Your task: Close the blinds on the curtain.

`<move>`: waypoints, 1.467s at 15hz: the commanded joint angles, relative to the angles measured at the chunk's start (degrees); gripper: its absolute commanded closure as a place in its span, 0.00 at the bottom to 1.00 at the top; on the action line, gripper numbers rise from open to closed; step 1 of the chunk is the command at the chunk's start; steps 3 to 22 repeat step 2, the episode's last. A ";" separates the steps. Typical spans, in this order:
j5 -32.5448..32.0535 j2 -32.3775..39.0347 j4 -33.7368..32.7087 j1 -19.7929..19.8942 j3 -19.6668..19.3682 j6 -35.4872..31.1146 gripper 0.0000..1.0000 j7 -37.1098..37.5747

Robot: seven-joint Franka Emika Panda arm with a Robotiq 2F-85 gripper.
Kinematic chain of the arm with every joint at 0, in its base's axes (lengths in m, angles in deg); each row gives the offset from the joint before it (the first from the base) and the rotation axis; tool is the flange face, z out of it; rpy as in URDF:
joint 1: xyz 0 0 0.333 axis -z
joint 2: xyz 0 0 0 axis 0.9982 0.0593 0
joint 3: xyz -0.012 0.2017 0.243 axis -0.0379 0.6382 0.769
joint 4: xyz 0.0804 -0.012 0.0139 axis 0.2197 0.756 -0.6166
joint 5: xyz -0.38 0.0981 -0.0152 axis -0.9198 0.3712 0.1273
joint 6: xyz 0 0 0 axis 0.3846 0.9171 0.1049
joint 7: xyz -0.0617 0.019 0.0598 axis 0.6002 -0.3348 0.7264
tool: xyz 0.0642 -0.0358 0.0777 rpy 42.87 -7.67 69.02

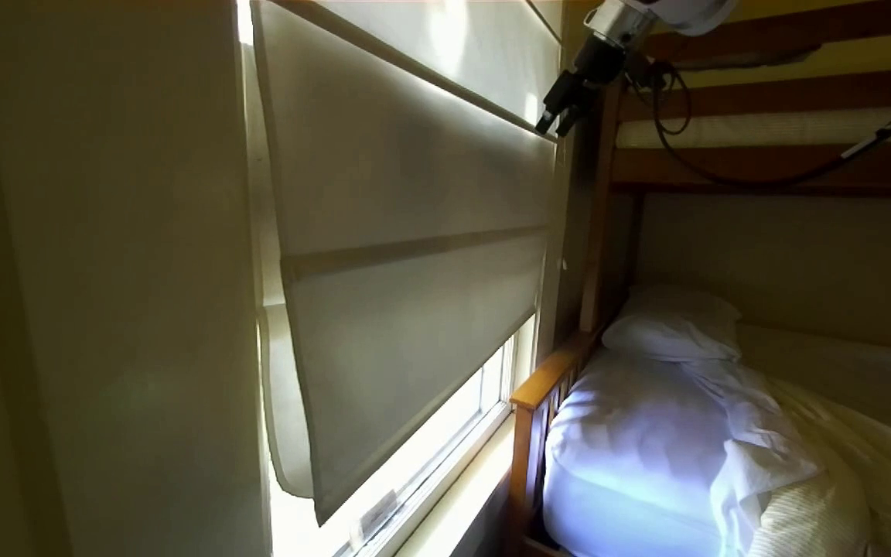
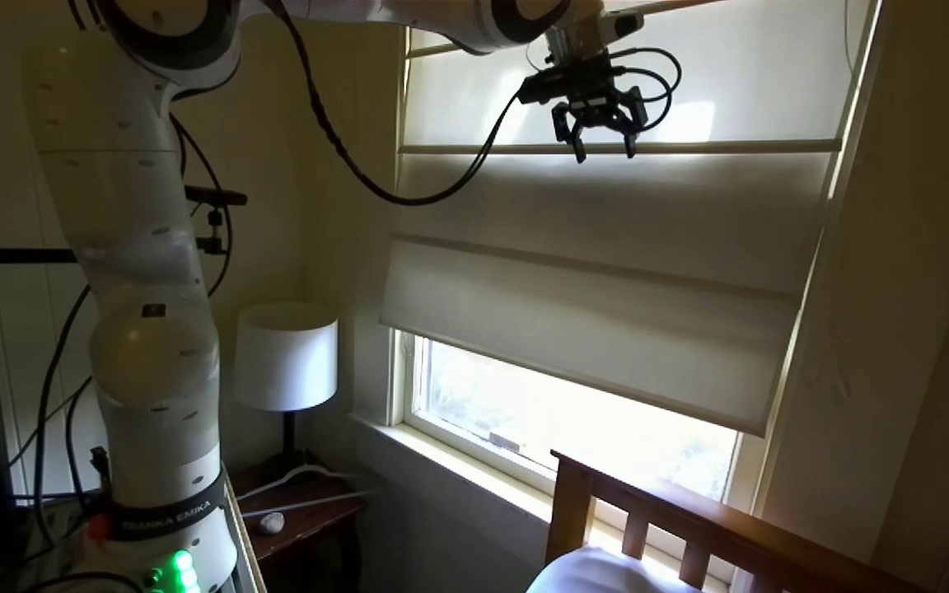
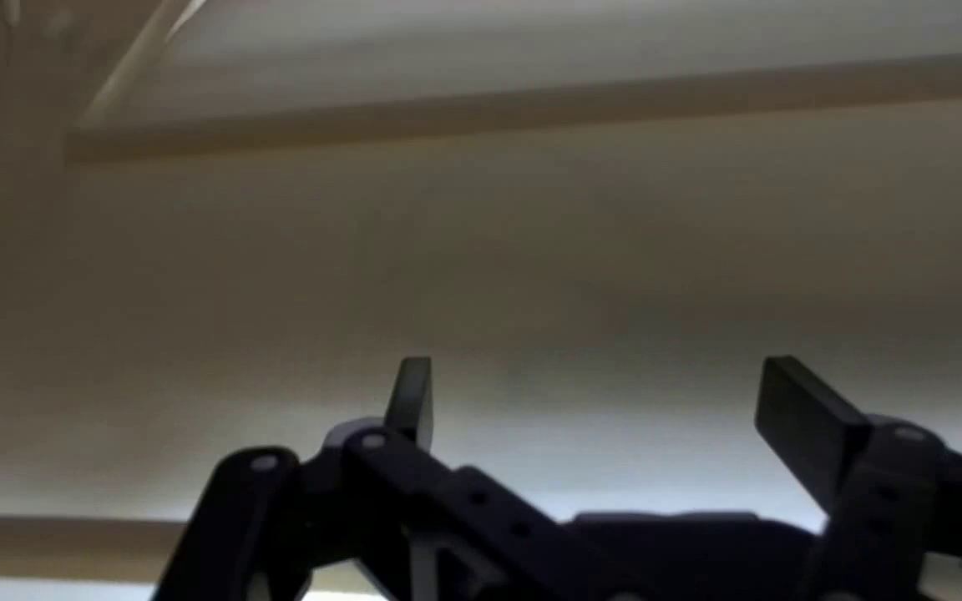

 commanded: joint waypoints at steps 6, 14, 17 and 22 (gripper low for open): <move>0.79 -0.12 1.41 0.94 -1.37 0.25 0.00 -0.38; 0.79 -0.12 1.41 0.94 -1.37 0.25 0.00 -0.38; 0.79 -0.12 1.41 0.94 -1.37 0.25 0.00 -0.38; 0.79 -0.12 1.41 0.94 -1.37 0.25 0.00 -0.38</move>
